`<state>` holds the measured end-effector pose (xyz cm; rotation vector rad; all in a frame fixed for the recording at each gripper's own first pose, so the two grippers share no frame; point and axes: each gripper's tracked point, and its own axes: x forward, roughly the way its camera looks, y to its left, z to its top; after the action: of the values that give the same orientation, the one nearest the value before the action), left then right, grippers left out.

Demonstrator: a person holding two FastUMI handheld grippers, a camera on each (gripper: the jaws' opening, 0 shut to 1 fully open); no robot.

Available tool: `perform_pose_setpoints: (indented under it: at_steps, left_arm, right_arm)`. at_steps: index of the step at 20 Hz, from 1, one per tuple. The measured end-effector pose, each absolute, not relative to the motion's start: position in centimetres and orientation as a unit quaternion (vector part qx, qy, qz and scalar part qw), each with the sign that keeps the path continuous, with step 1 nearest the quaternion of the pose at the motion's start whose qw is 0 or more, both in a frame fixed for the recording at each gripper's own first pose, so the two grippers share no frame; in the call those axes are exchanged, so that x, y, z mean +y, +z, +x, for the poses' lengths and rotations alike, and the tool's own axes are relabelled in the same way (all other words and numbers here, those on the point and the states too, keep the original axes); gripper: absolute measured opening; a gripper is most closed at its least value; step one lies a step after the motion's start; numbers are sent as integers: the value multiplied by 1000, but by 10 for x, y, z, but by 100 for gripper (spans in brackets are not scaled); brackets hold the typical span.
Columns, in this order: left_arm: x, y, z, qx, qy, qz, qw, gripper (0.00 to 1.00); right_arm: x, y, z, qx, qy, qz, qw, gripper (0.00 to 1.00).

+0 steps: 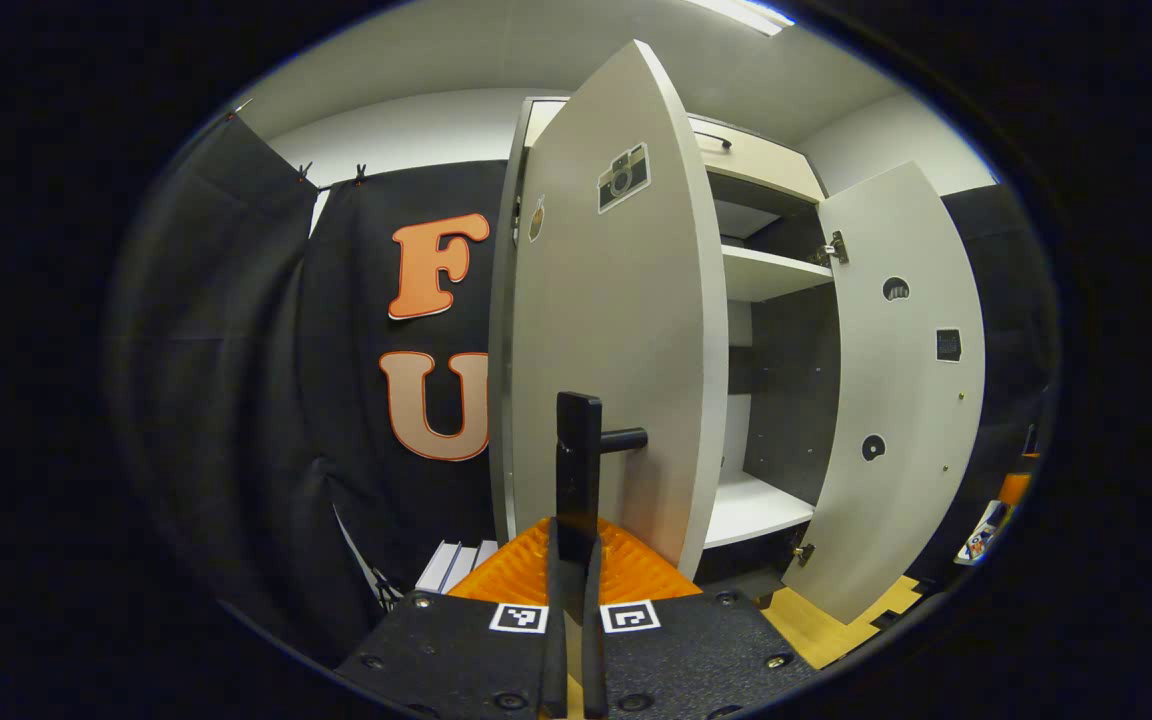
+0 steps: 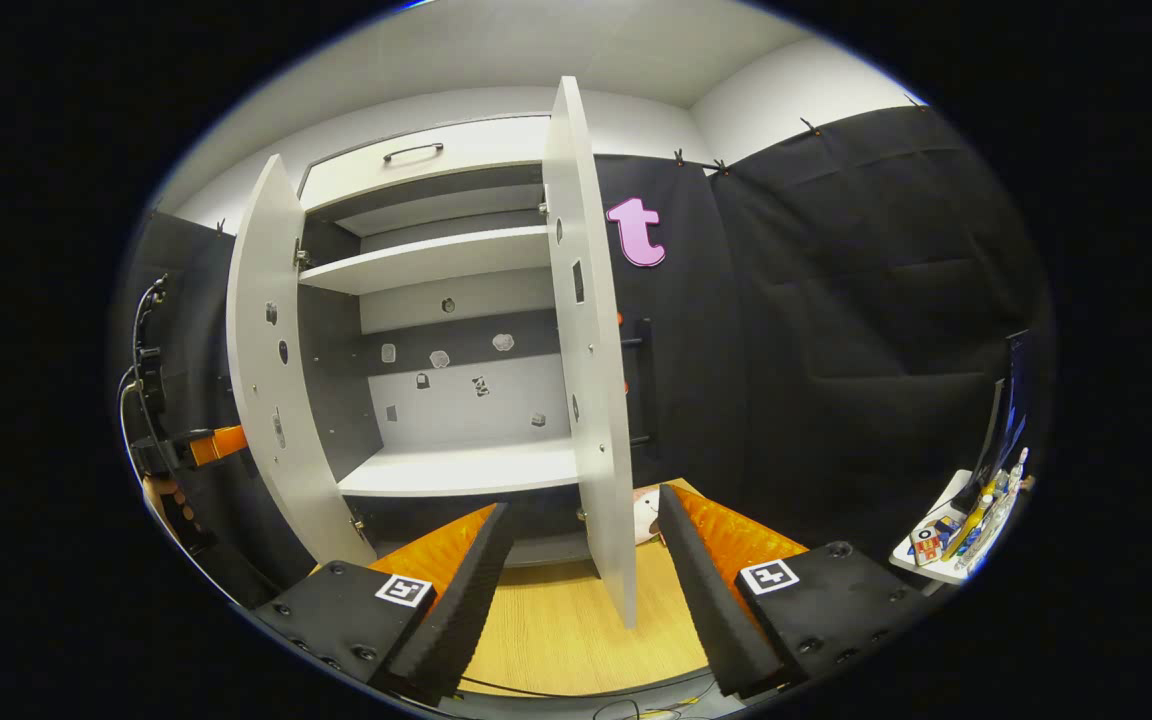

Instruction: Open the right door of the double-door shoe cabinet with the right hand, and open the left door with the left hand.

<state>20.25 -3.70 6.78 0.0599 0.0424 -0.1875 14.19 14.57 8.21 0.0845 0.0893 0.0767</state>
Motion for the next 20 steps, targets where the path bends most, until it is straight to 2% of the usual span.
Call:
perform_pose_setpoints:
  at_steps: [5,20]
  left_arm:
    - [-4,73,201,21,-64,45,997,3]
    - [41,78,188,20,-54,22,998,1]
  right_arm:
    - [153,84,144,42,47,40,997,96]
    - [184,76,150,53,80,38,995,96]
